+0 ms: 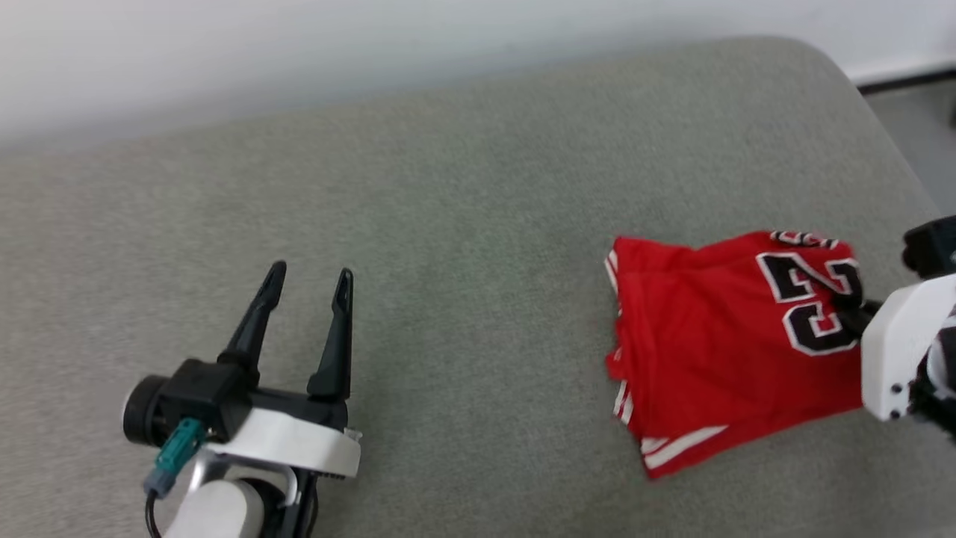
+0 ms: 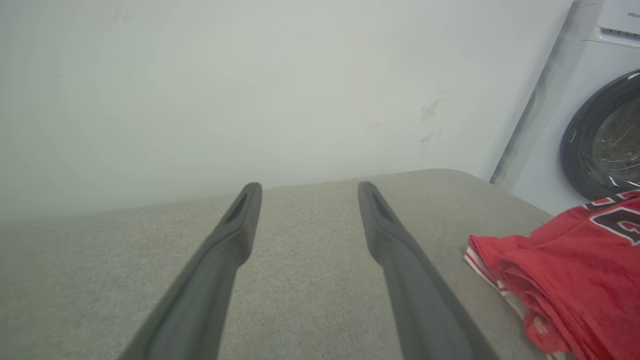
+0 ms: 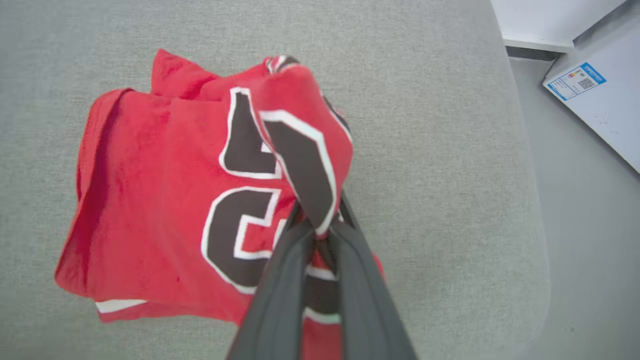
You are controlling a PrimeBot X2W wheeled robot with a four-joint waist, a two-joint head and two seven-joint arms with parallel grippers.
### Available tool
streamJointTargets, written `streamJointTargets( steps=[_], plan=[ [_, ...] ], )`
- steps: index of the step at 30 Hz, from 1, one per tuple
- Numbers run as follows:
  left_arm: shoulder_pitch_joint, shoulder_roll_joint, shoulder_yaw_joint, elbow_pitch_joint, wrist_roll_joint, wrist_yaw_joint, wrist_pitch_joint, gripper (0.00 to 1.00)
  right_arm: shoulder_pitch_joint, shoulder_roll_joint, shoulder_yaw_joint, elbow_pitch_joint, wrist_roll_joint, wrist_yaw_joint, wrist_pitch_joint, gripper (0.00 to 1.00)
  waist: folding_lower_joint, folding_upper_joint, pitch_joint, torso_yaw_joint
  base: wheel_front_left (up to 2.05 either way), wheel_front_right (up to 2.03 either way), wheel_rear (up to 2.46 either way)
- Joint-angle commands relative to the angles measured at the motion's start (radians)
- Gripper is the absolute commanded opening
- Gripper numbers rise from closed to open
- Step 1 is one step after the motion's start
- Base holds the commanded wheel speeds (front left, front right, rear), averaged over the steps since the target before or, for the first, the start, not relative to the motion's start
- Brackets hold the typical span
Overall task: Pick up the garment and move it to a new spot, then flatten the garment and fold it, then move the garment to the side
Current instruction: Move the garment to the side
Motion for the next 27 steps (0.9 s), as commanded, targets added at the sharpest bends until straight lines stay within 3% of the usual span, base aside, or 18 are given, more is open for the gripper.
streamJointTargets(
  steps=[1, 6, 14, 23, 24, 25, 26, 27],
  plan=[
    [-0.031, 0.012, -0.002, -0.016, 0.013, -0.004, 0.008, 1.0, -0.039, -0.01, -0.011, 0.025, -0.009, -0.001, -0.021, 0.0, 0.0, 0.0, 0.108, -0.088, 0.0, 0.0, 0.0],
    [-0.117, 0.045, -0.016, -0.073, 0.051, -0.02, 0.049, 1.0, -0.146, -0.016, -0.076, 0.137, -0.042, -0.002, -0.099, 0.0, 0.0, 0.0, 0.237, -0.119, 0.0, 0.0, 0.0],
    [-0.257, 0.078, -0.051, -0.157, 0.097, -0.062, 0.11, 1.0, -0.322, -0.046, -0.225, 0.325, -0.116, -0.002, -0.235, 0.0, 0.0, 0.0, 0.416, -0.082, 0.0, 0.0, 0.0],
    [-0.32, 0.077, -0.07, -0.165, 0.107, -0.079, 0.116, 1.0, -0.408, -0.042, -0.37, 0.459, -0.233, -0.002, -0.383, 0.0, 0.0, 0.0, 0.488, -0.031, 0.0, 0.0, 0.0],
    [-0.322, 0.075, -0.071, -0.162, 0.106, -0.079, 0.113, 1.0, -0.413, -0.036, -0.389, 0.473, -0.249, -0.002, -0.408, 0.14, 0.0, 0.0, 0.488, -0.027, 0.0, 0.0, 0.0],
    [-0.323, 0.072, -0.073, -0.158, 0.105, -0.08, 0.111, 1.0, -0.415, -0.03, -0.406, 0.488, -0.265, -0.002, -0.43, 0.45, 0.0, 0.0, 0.487, -0.024, 0.0, 0.0, 0.0],
    [-0.324, 0.071, -0.074, -0.156, 0.103, -0.08, 0.11, 1.0, -0.414, -0.022, -0.419, 0.499, -0.282, -0.002, -0.454, 0.63, 0.0, 0.0, 0.484, -0.022, 0.0, 0.0, 0.0],
    [-0.323, 0.069, -0.076, -0.152, 0.101, -0.079, 0.107, 1.0, -0.417, -0.014, -0.435, 0.507, -0.297, -0.002, -0.481, 1.0, 0.0, 0.0, 0.479, -0.019, 0.0, 0.0, 0.0]
  ],
)
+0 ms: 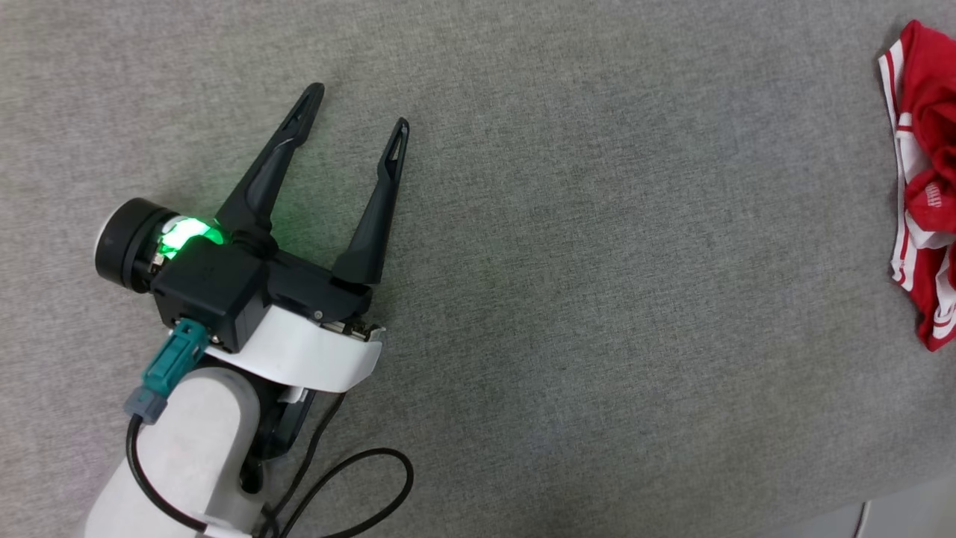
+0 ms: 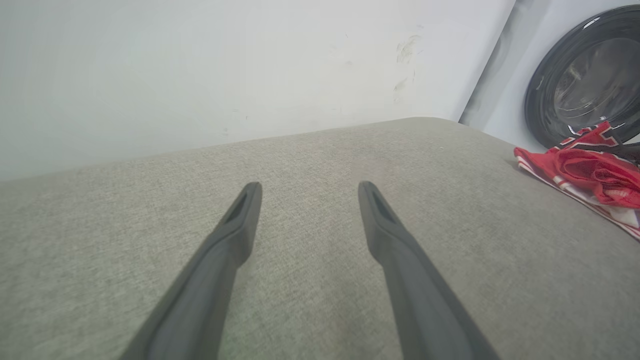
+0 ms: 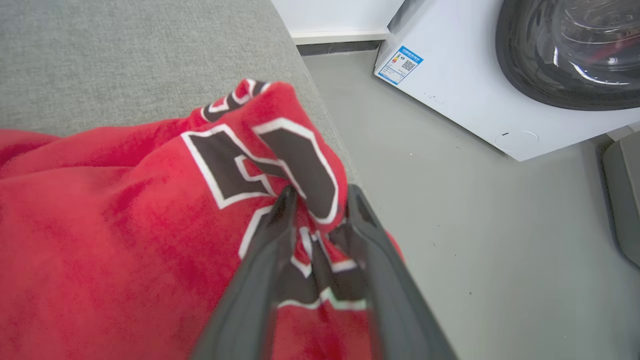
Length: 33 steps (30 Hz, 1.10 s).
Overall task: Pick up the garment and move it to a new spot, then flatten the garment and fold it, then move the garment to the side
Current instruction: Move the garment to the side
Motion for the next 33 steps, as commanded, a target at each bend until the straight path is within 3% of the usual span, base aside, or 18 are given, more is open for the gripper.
streamJointTargets(
  steps=[1, 6, 14, 26, 33],
  plan=[
    [-0.006, -0.003, -0.005, 0.007, -0.002, -0.001, -0.01, 1.0, -0.013, 0.012, -0.029, 0.011, -0.029, -0.002, -0.046, 1.0, -0.0003, 0.0, -0.013, 0.006, 0.0, 0.0, 0.0],
    [0.029, -0.025, -0.009, 0.057, -0.023, 0.008, -0.043, 1.0, 0.027, 0.069, -0.114, 0.002, -0.104, -0.002, -0.208, 1.0, -0.0003, 0.0, -0.091, 0.031, 0.0, 0.0, 0.0],
    [0.107, -0.057, -0.003, 0.138, -0.064, 0.03, -0.087, 1.0, 0.152, 0.123, -0.064, -0.098, -0.085, -0.001, -0.311, 1.0, -0.0003, 0.0, -0.228, 0.078, 0.0, 0.0, 0.0],
    [0.26, -0.107, 0.033, 0.262, -0.146, 0.076, -0.125, 1.0, 0.45, 0.272, 0.112, -0.339, -0.029, -0.001, -0.3, 1.0, -0.0003, 0.0, -0.458, 0.185, 0.0, 0.0, 0.0],
    [0.358, -0.088, 0.071, 0.289, -0.176, 0.103, -0.131, 1.0, 0.586, 0.343, 0.199, -0.43, -0.003, -0.001, -0.3, 1.0, -0.0003, 0.0, -0.567, 0.237, 0.0, 0.0, 0.0]
  ],
)
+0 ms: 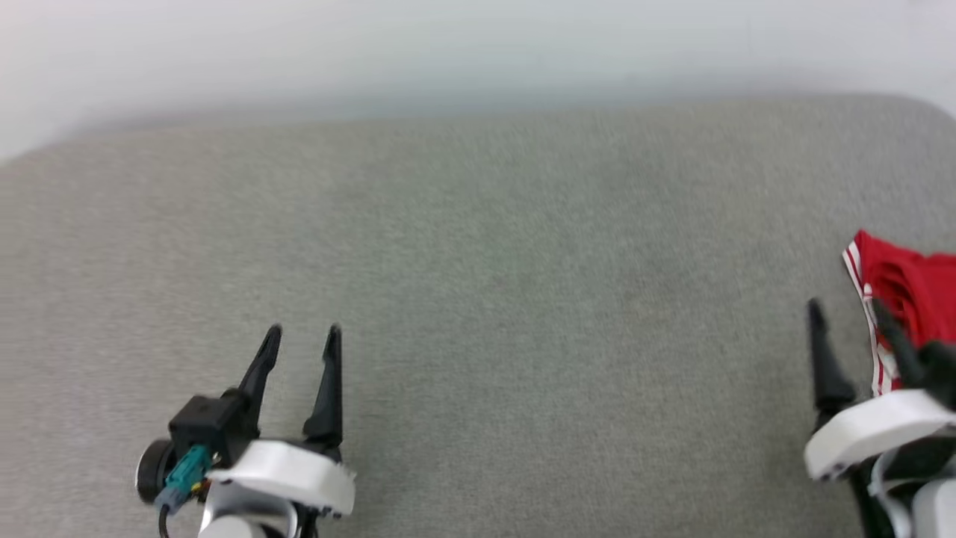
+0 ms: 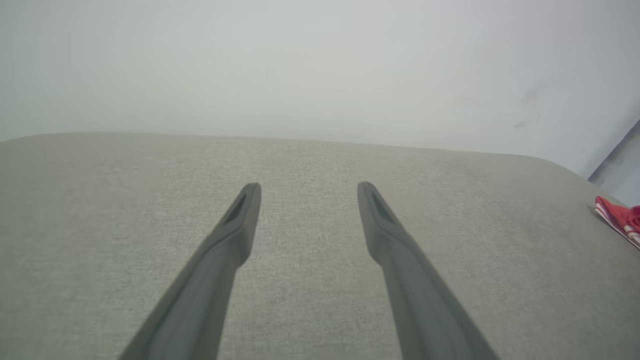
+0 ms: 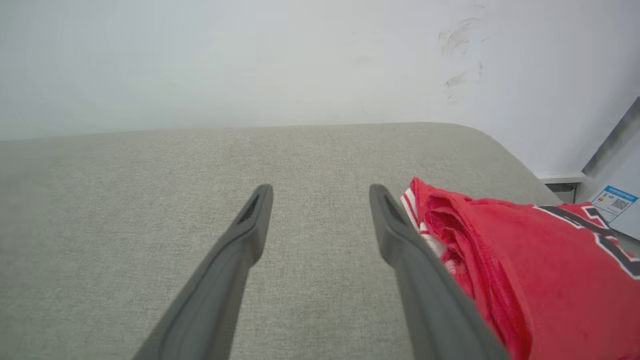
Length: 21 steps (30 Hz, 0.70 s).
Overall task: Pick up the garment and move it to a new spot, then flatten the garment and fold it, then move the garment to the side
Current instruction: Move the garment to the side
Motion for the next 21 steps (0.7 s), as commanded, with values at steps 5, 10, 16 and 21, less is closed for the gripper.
streamJointTargets(
  steps=[5, 10, 16, 21],
  plan=[
    [0.084, 0.016, 0.02, 0.018, -0.02, 0.022, -0.004, 1.0, 0.108, 0.034, 0.051, -0.073, 0.011, -0.001, 0.019, 1.0, 0.0003, -0.0001, -0.122, 0.047, 0.0, 0.0, 0.0],
    [0.143, 0.023, 0.024, 0.013, -0.033, 0.028, -0.006, 1.0, 0.204, 0.054, 0.075, -0.167, 0.0, -0.001, 0.05, 1.0, 0.0003, -0.0001, -0.176, 0.048, 0.0, 0.0, 0.0],
    [0.171, 0.026, 0.02, 0.005, -0.034, 0.033, -0.007, 1.0, 0.298, 0.063, 0.084, -0.284, -0.006, -0.001, 0.108, 1.0, 0.0003, -0.0001, -0.206, 0.044, 0.0, 0.0, 0.0],
    [0.176, 0.03, 0.018, 0.002, -0.037, 0.034, -0.006, 1.0, 0.323, 0.066, 0.081, -0.34, -0.011, -0.001, 0.135, 1.0, 0.0003, -0.0001, -0.214, 0.036, 0.0, 0.0, 0.0]
  ],
)
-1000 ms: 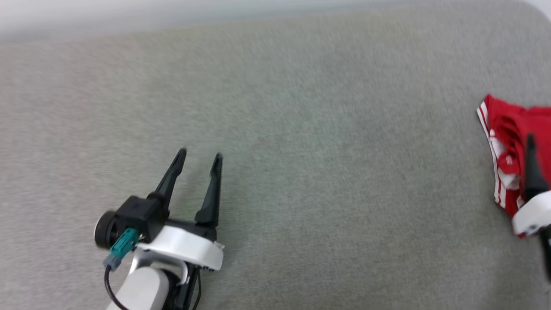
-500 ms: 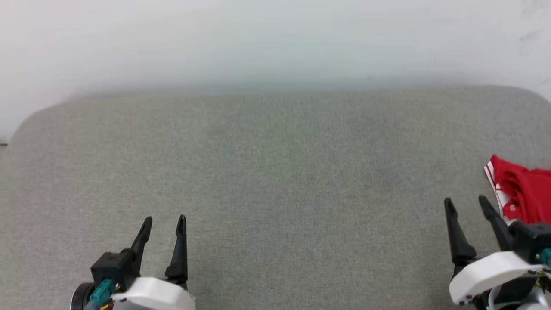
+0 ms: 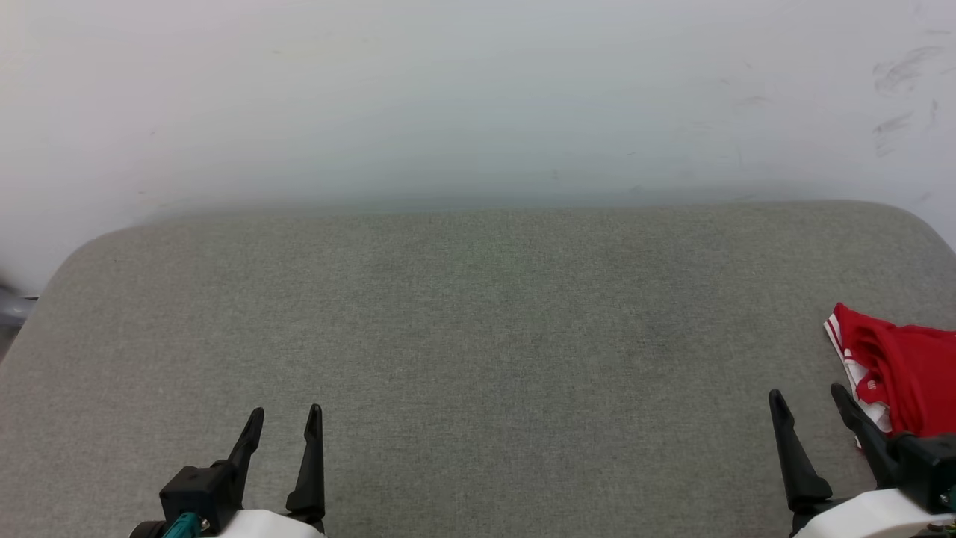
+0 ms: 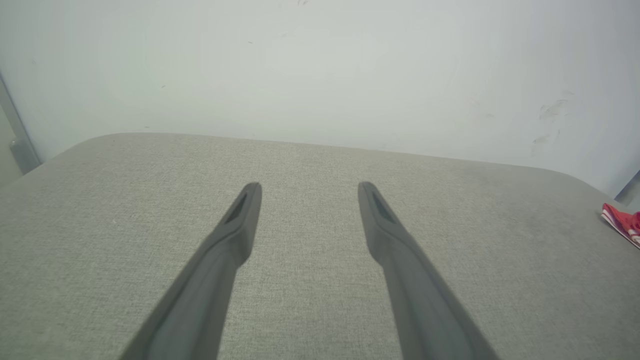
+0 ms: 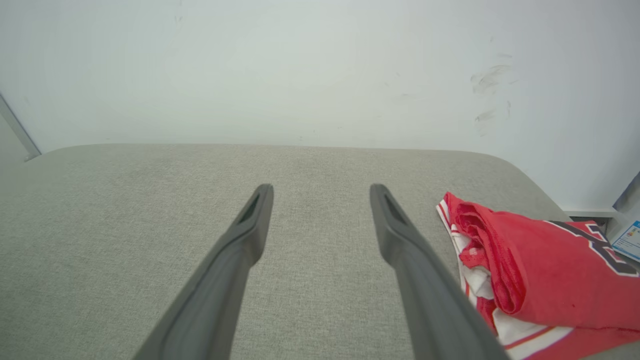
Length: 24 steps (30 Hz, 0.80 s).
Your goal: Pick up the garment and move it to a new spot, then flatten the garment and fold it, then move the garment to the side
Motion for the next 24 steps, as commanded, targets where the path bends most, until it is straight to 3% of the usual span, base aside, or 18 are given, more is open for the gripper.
streamJointTargets(
  steps=[1, 13, 14, 17, 24],
  plan=[
    [0.006, 0.006, -0.001, -0.003, -0.005, 0.001, -0.001, 1.0, 0.01, 0.005, -0.001, -0.01, -0.001, -0.001, 0.001, 1.0, 0.0001, 0.0, -0.001, -0.002, 0.0, 0.0, 0.0],
    [-0.017, 0.014, -0.013, 0.012, -0.005, -0.005, 0.008, 1.0, -0.017, 0.007, 0.007, -0.004, -0.001, -0.001, 0.006, 1.0, 0.0001, 0.0, -0.001, -0.006, 0.0, 0.0, 0.0],
    [-0.009, 0.009, -0.014, 0.011, -0.005, -0.003, 0.009, 0.0, -0.006, 0.002, 0.006, -0.005, 0.001, 0.0, 0.01, 0.0, 0.0001, 0.0, -0.001, -0.007, 0.0, 0.0, 0.0],
    [-0.001, -0.002, -0.015, 0.027, -0.015, -0.006, 0.012, 0.0, 0.0, 0.003, 0.009, 0.017, 0.012, 0.0, 0.006, 0.0, 0.0002, 0.0, 0.0, -0.007, 0.0, 0.0, 0.0],
    [-0.017, -0.024, 0.024, 0.039, -0.128, -0.034, 0.043, 0.0, -0.028, -0.001, 0.01, 0.06, 0.165, 0.0, 0.002, 0.0, 0.0002, 0.0, 0.003, -0.005, 0.0, 0.0, 0.0]
  ],
)
